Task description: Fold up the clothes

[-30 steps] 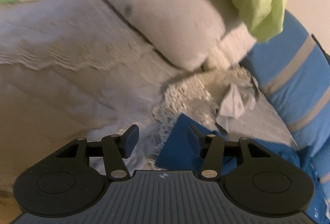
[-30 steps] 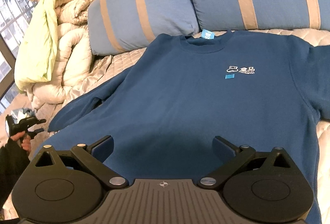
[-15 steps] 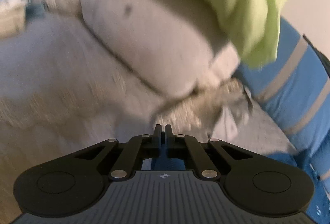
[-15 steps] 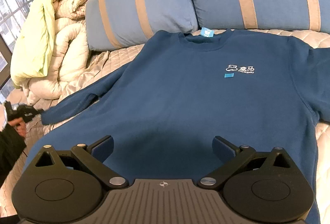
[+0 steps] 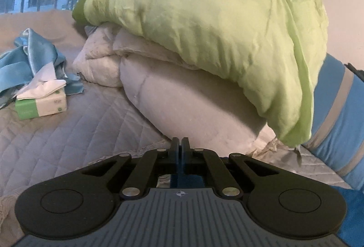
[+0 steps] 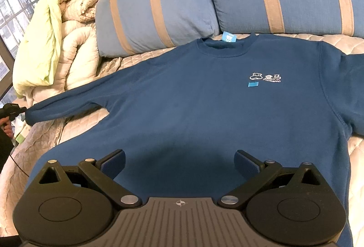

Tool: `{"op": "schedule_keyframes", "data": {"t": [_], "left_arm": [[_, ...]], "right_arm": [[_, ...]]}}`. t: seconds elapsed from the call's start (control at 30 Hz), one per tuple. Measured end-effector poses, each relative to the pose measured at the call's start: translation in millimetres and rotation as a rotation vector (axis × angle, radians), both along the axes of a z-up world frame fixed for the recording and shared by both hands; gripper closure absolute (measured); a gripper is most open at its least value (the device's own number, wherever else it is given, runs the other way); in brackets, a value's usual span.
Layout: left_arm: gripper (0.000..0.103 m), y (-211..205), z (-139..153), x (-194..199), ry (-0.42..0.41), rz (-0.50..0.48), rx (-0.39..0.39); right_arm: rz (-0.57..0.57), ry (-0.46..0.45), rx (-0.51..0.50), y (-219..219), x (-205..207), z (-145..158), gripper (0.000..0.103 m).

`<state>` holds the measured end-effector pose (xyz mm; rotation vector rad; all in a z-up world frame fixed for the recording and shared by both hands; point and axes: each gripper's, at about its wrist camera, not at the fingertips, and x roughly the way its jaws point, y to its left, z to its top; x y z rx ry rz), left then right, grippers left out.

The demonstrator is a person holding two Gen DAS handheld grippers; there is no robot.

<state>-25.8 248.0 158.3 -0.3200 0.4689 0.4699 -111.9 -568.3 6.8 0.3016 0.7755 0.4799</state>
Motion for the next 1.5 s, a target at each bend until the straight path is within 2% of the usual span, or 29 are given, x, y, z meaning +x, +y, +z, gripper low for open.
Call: {"op": "schedule_keyframes", "data": {"t": [0.23, 0.37, 0.6, 0.63, 0.67, 0.7, 0.73, 0.77, 0.87, 1.0, 1.13, 1.3, 1.5], "left_arm": [[0.100, -1.1, 2.9, 5.4, 0.048, 0.034, 0.061], [0.100, -0.4, -15.0, 28.8, 0.111, 0.045, 0.085], [0.098, 2.1, -49.5, 66.8, 0.146, 0.112, 0.108], [0.097, 4.0, -54.0, 71.2, 0.147, 0.124, 0.111], [0.090, 7.3, -58.7, 74.7, 0.144, 0.130, 0.104], [0.084, 11.6, -63.6, 78.1, 0.149, 0.135, 0.085], [0.070, 16.3, -68.3, 79.5, 0.159, 0.140, 0.056], [0.064, 19.3, -71.3, 76.8, 0.161, 0.147, 0.030], [0.058, 27.5, -79.4, 63.2, 0.153, 0.156, -0.044], [0.057, 33.1, -88.3, 24.7, 0.126, 0.132, -0.146], [0.057, 37.5, -105.0, -17.9, 0.081, 0.129, -0.306], [0.059, 42.3, -133.8, -45.0, 0.026, 0.106, -0.524], [0.059, 29.8, -157.3, -39.7, 0.008, 0.066, -0.595]], "right_arm": [[0.001, 0.001, 0.005, -1.3, -0.1, -0.1, 0.001], [0.003, 0.008, 0.007, -1.8, 1.0, -1.1, 0.001], [-0.015, 0.009, -0.006, -1.0, -0.1, 0.5, 0.001], [-0.015, 0.013, -0.008, -0.5, 0.6, 0.3, 0.001], [-0.015, 0.017, -0.012, 0.4, 1.6, 0.1, 0.001], [-0.015, 0.020, -0.018, 1.5, 2.3, 0.3, 0.001], [-0.014, 0.023, -0.022, 2.4, 2.9, 0.5, 0.001], [-0.013, 0.025, -0.024, 2.9, 3.4, 0.4, 0.001], [-0.015, 0.023, -0.026, 3.8, 3.1, 0.5, 0.001], [-0.014, 0.026, -0.014, 2.0, 2.9, -0.2, 0.001], [-0.007, 0.030, -0.006, 1.0, 3.9, -0.5, 0.001], [0.002, 0.033, -0.011, 2.3, 4.2, -0.5, 0.001], [-0.004, 0.026, -0.023, 4.0, 1.9, 0.5, 0.001]]}}
